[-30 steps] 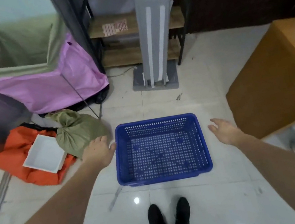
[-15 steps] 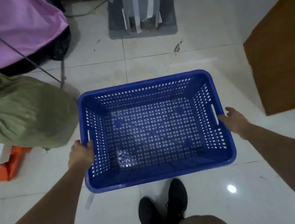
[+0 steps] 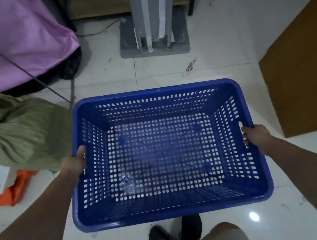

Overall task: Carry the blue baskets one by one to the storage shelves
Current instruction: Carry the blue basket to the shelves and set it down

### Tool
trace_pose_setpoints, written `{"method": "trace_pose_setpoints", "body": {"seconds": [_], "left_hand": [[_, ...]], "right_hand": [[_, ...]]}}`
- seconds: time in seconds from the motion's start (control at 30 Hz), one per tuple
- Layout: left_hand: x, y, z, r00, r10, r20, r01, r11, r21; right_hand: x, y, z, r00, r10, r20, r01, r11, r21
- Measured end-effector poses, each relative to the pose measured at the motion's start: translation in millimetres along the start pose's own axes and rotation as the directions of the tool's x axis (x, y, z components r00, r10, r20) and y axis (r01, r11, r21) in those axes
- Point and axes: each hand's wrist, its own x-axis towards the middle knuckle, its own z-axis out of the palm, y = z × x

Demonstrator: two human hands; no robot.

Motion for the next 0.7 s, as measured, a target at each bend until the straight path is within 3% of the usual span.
{"method": "trace_pose_setpoints", "body": {"seconds": [0.3,0.5,0.7], "left_hand": [[-238,212,-160,0.948,0.303,0.1,-0.308,0.95,0.044],[-342,337,-256,0.843,0.524,0.121,-0.533,0.844,0.063],[-411,422,-318,0.708,0.662,0.247,-0.687,0.727,0.022]], "right_hand": [[-251,-138,-200,0.987,-0.157,-0.024,0.157,0.987,0.019],[-412,-218,-296,0.946,-0.295,-0.136,0.307,0.949,0.074],[-542,-229,-334,0.842,-0.399,-0.364,0.459,0.884,0.092]]}}
